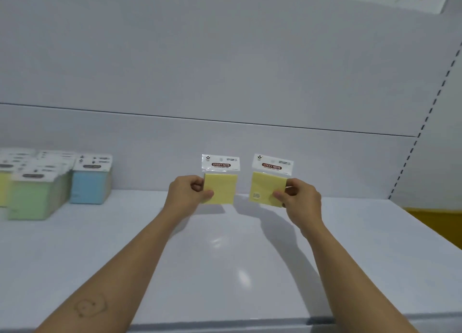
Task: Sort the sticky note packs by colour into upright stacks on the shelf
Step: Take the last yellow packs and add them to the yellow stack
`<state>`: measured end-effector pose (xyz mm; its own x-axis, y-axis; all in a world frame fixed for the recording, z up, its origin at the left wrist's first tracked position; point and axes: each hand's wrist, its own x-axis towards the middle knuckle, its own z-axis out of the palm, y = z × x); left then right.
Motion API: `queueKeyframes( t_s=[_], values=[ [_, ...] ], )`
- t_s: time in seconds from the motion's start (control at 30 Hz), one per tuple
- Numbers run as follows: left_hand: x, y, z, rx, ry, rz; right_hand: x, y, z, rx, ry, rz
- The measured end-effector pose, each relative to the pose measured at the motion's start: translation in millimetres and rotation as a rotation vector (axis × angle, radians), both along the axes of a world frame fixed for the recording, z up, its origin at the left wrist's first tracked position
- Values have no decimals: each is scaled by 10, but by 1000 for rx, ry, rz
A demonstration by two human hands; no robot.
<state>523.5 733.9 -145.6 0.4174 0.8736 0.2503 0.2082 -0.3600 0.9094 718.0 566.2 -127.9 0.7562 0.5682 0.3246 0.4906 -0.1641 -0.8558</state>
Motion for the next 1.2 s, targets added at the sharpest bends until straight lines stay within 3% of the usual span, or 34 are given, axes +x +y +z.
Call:
queueKeyframes(
  t_s=[0.7, 1.2],
  values=[
    [-2999, 1035, 138, 41, -37, 469, -2404, 1953, 114, -8, 38, 514],
    [-4104, 1974, -279, -28, 45, 602, -3828, 2786, -248, -15, 51, 569]
  ],
)
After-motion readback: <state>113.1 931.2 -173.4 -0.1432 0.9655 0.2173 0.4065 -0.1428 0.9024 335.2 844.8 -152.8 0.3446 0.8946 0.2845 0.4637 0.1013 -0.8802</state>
